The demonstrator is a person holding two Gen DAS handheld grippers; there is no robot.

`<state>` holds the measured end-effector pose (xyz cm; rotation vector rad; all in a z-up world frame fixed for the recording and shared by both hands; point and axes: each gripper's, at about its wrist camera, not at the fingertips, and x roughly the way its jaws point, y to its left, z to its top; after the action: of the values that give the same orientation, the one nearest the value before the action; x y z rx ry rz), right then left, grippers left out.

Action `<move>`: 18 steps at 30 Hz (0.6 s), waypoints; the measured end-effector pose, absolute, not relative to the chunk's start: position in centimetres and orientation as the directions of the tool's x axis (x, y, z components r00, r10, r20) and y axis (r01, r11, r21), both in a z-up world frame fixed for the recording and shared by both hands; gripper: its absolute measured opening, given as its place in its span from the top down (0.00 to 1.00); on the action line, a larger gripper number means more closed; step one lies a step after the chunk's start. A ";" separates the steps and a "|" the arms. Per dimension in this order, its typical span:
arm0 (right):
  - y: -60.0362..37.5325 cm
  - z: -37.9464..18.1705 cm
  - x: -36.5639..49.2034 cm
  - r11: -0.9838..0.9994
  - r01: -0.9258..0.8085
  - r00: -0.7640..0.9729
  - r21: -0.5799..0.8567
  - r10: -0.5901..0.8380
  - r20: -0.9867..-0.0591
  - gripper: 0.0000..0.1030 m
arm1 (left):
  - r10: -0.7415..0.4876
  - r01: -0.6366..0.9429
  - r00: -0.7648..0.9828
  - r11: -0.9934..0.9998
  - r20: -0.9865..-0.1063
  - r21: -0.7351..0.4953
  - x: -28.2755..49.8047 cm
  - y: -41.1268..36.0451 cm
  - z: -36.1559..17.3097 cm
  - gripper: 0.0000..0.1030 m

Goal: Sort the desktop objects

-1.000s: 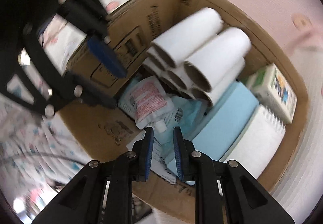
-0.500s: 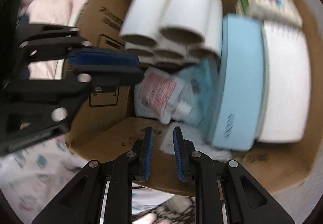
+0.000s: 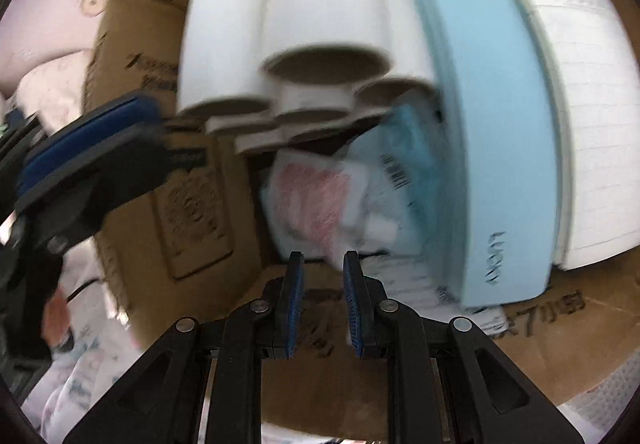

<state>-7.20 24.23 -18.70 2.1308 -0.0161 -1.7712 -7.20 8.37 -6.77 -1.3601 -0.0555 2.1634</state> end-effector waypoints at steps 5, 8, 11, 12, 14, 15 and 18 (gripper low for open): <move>23.6 -18.6 -7.5 -0.941 0.281 0.136 0.192 -0.159 -0.978 0.84 | 0.472 -0.451 -0.312 -0.837 -0.824 -0.309 -7.0 8.0 -6.8 0.90; 23.6 -18.9 -7.1 -0.946 0.257 0.156 0.199 -0.162 -0.974 0.84 | 0.457 -0.450 -0.317 -0.844 -0.831 -0.292 -7.0 8.2 -7.8 0.90; 23.2 -18.7 -6.2 -0.939 0.275 0.177 0.205 -0.160 -0.971 0.84 | 0.442 -0.450 -0.330 -0.851 -0.834 -0.273 -7.2 8.6 -8.2 0.89; 23.1 -18.7 -6.0 -0.939 0.280 0.183 0.201 -0.153 -0.971 0.84 | 0.443 -0.450 -0.331 -0.850 -0.833 -0.273 -7.1 8.5 -8.1 0.89; 22.5 -19.4 -6.0 -0.936 0.303 0.200 0.179 -0.121 -0.972 0.84 | 0.437 -0.445 -0.344 -0.855 -0.831 -0.265 -7.0 8.5 -8.0 0.89; 22.3 -19.7 -6.1 -0.940 0.302 0.197 0.159 -0.101 -0.975 0.84 | 0.431 -0.445 -0.352 -0.858 -0.831 -0.256 -7.0 8.5 -8.0 0.89; 21.6 -20.1 -6.6 -0.940 0.325 0.144 0.102 -0.058 -0.988 0.84 | 0.409 -0.446 -0.371 -0.866 -0.834 -0.226 -6.7 8.4 -7.9 0.89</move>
<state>-6.63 21.62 -20.12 2.1341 0.2593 -1.8638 -6.70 8.36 -7.91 -1.3495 0.0508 2.2444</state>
